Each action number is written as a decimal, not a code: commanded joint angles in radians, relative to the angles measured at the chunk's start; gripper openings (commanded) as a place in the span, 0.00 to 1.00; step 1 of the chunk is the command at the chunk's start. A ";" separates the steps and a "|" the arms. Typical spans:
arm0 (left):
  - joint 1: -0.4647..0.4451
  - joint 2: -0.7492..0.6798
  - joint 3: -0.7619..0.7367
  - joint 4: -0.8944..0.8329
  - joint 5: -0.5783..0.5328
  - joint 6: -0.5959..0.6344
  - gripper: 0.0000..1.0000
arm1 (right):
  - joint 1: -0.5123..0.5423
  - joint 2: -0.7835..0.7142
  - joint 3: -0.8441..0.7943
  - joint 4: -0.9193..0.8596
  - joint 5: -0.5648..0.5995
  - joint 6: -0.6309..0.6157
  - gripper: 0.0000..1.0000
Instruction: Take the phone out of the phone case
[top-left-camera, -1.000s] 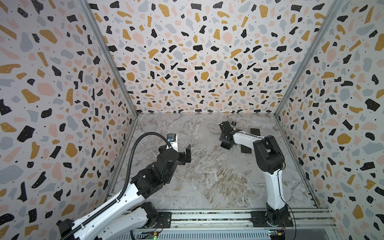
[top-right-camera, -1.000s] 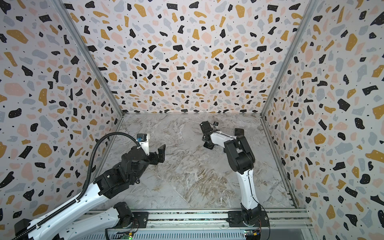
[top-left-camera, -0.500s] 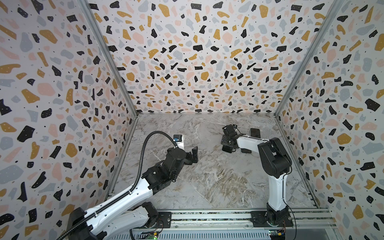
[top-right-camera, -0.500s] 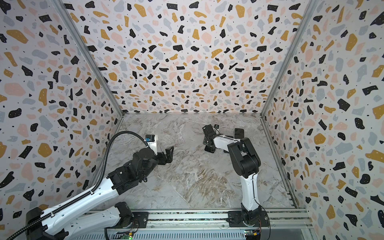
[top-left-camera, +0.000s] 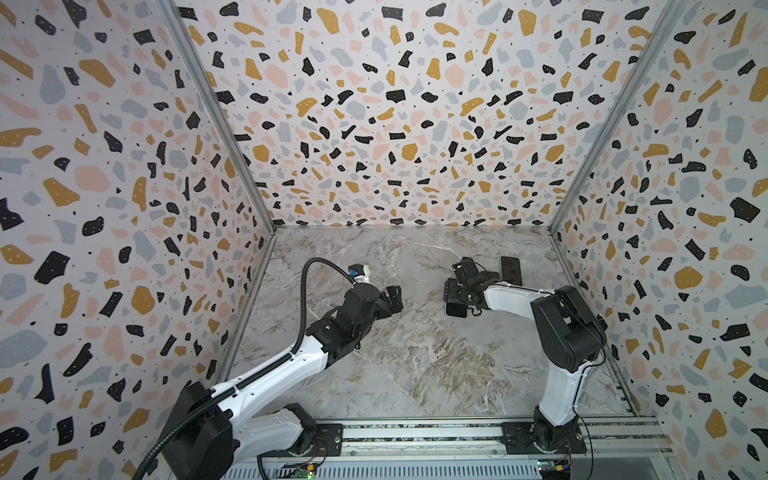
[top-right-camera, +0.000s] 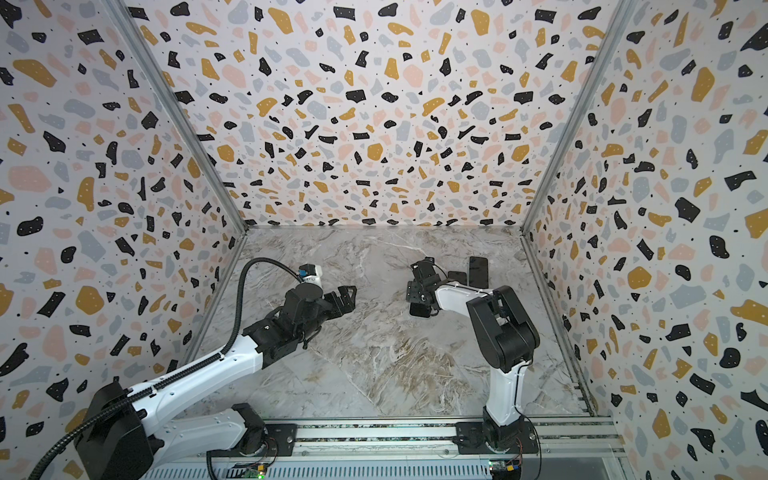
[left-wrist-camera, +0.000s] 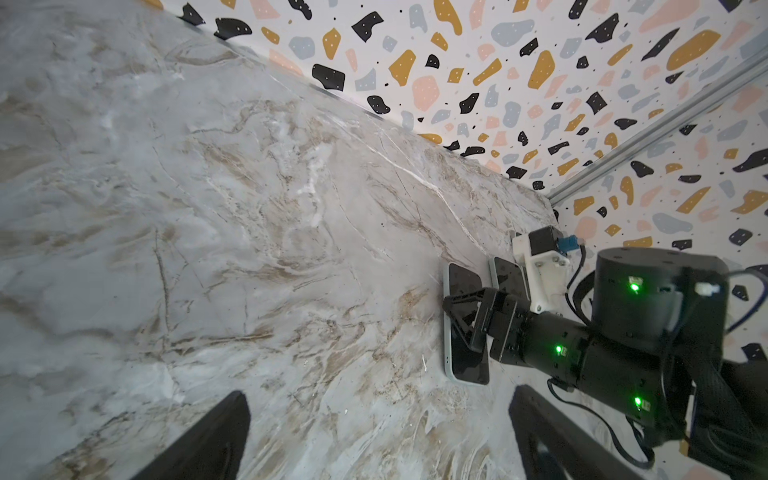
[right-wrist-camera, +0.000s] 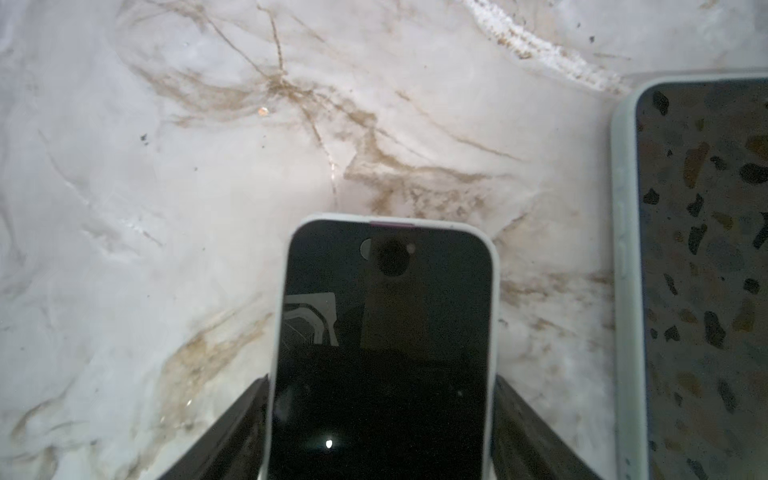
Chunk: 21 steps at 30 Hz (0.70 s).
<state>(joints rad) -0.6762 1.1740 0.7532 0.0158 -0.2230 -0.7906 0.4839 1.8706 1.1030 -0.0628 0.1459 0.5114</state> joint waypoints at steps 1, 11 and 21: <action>0.035 0.038 -0.012 0.121 0.102 -0.069 1.00 | 0.017 -0.077 -0.010 0.071 -0.047 -0.075 0.37; 0.066 0.243 0.034 0.224 0.241 -0.119 1.00 | 0.089 -0.148 -0.080 0.140 -0.154 -0.214 0.36; 0.094 0.332 0.035 0.342 0.307 -0.153 1.00 | 0.124 -0.227 -0.136 0.179 -0.303 -0.284 0.35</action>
<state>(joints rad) -0.5915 1.4994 0.7609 0.2687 0.0433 -0.9287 0.6018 1.7008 0.9714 0.0677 -0.0910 0.2661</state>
